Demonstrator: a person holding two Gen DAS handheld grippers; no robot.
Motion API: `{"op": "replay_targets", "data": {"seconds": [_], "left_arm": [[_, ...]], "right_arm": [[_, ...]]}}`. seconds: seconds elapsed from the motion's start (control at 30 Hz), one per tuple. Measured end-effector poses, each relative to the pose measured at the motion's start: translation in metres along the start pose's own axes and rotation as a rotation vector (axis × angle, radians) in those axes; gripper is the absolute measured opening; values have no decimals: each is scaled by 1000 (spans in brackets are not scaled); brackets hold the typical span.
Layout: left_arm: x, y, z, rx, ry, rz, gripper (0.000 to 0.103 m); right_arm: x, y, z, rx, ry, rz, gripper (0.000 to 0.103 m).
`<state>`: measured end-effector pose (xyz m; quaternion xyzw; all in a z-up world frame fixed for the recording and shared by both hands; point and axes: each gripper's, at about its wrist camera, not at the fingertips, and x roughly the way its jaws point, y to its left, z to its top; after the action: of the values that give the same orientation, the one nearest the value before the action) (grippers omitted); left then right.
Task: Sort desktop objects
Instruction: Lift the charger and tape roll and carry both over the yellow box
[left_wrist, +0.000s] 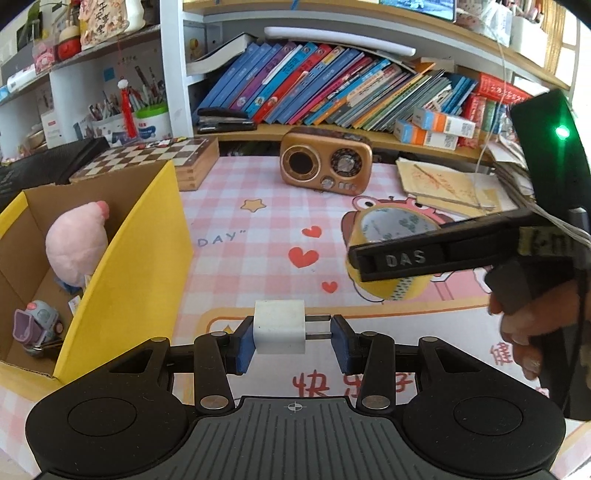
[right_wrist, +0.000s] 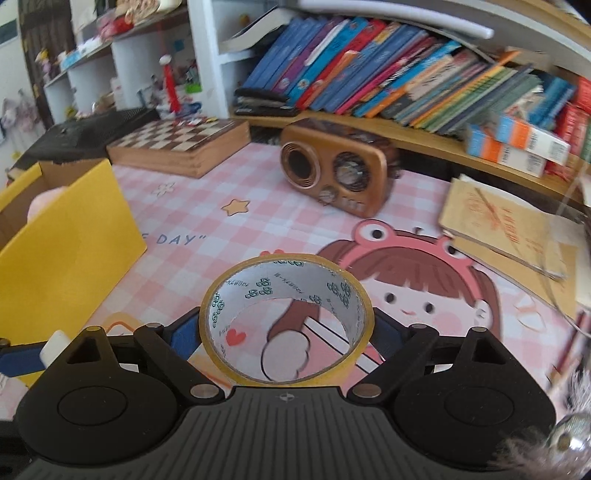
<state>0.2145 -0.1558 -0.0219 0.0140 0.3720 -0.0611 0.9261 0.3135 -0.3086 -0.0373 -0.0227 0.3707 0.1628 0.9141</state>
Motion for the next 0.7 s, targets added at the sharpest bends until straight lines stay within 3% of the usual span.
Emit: {"op": "replay_targets", "data": {"seconds": [0.37, 0.7], "left_arm": [[-41, 9, -4, -1, -95, -62, 41], [-85, 37, -24, -11, -140, -81, 41]], "right_arm": [[-67, 11, -28, 106, -53, -91, 91], [-124, 51, -54, 145, -114, -114, 91]]}}
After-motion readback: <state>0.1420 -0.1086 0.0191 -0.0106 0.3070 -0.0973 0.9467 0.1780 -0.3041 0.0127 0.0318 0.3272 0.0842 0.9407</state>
